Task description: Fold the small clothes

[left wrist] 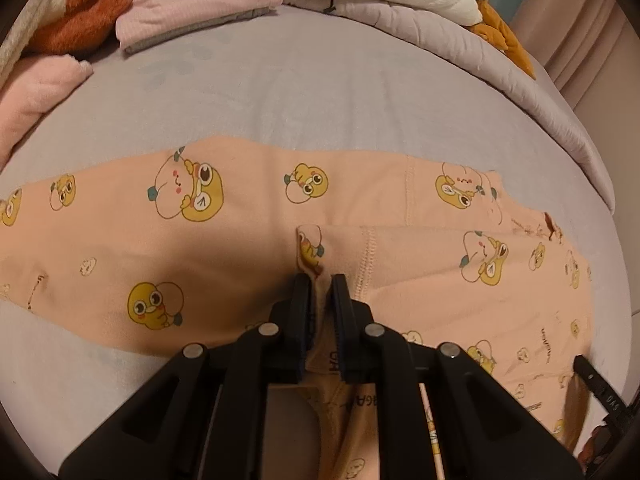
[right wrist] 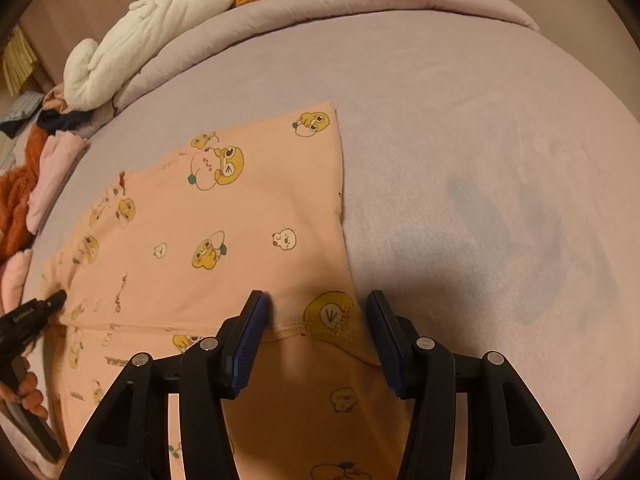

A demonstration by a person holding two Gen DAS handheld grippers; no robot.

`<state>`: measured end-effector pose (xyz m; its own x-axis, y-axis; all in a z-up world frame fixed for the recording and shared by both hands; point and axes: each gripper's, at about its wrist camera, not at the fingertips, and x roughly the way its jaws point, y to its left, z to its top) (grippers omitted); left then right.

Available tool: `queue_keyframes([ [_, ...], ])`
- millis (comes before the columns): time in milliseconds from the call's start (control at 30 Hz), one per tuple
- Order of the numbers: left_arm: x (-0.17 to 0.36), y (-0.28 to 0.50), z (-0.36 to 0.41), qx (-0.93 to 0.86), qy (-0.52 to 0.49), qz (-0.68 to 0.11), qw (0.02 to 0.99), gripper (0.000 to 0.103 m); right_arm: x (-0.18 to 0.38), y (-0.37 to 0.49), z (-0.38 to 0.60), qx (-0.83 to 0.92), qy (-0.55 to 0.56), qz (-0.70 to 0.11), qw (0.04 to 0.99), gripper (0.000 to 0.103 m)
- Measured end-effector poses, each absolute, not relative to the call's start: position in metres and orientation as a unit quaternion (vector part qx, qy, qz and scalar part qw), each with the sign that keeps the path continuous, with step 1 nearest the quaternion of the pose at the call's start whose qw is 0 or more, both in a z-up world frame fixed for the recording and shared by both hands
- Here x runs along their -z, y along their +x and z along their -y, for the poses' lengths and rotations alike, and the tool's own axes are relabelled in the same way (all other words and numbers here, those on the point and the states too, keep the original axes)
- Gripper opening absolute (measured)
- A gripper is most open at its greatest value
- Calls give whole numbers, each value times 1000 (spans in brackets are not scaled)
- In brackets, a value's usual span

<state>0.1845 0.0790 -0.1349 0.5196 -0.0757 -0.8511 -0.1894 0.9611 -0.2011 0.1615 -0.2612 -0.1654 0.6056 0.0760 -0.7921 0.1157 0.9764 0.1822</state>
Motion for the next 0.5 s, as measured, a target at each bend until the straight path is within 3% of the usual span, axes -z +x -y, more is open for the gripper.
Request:
queue_keyframes([
  [400,137,186,-74,-39,-111,-476,872,13,168,163,255,22,102,-446,889,52],
  [500,129,186,-82,-26,-130,-492,861,22,164,164,253,28,101,-451,886,52],
])
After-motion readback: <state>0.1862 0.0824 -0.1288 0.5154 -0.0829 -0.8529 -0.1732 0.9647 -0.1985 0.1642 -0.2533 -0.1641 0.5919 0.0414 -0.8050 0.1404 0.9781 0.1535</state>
